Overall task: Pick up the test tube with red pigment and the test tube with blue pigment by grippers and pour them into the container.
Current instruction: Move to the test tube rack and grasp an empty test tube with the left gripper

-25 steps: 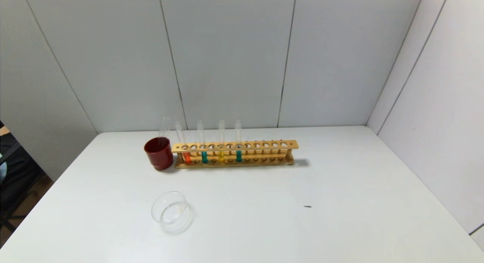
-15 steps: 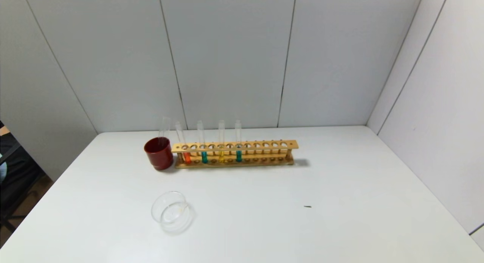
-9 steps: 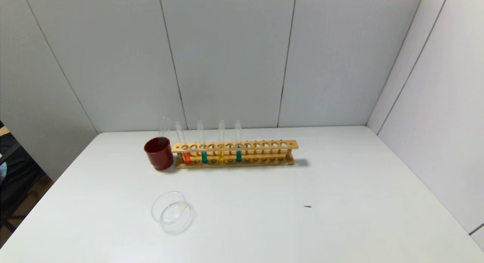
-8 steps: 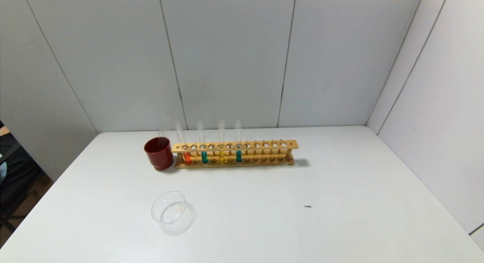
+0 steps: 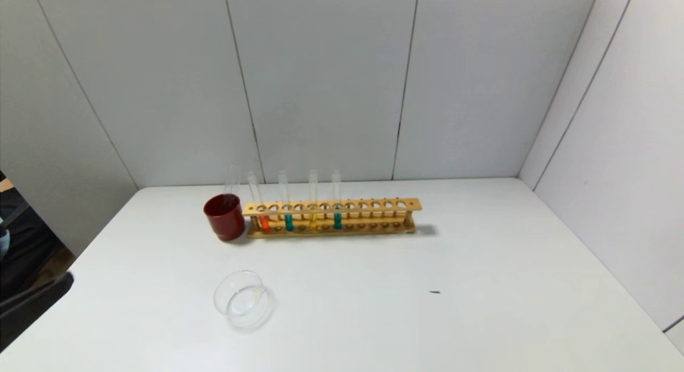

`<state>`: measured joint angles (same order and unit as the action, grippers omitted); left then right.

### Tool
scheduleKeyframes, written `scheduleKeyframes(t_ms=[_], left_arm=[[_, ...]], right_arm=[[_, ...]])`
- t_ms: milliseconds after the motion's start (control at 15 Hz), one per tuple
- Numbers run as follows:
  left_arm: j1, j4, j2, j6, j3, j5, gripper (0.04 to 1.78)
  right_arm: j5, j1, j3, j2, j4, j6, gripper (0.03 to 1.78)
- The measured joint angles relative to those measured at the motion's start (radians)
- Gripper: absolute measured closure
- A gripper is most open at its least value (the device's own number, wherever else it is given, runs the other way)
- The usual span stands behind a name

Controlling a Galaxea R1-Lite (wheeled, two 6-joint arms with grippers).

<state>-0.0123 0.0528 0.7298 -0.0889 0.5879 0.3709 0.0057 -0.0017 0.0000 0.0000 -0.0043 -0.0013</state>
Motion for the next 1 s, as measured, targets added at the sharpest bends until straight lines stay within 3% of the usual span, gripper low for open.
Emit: scheduleKeyframes(t_ms=[533, 733, 1000], left_arm=[[-0.004, 0.481, 0.636, 0.035, 0.028, 0.02, 0.1], [-0.008, 0.707, 0.811, 0.037, 0.027, 0.02, 0.1], [-0.036, 0.856, 0.981, 0.069, 0.026, 0.018, 0.1]], right_arm=[[0.0, 0.0, 0.0, 0.0, 0.0, 0.0, 0.06], [0.0, 0.0, 0.0, 0.0, 0.0, 0.0, 0.06], [0.0, 0.0, 0.0, 0.0, 0.0, 0.0, 0.06]])
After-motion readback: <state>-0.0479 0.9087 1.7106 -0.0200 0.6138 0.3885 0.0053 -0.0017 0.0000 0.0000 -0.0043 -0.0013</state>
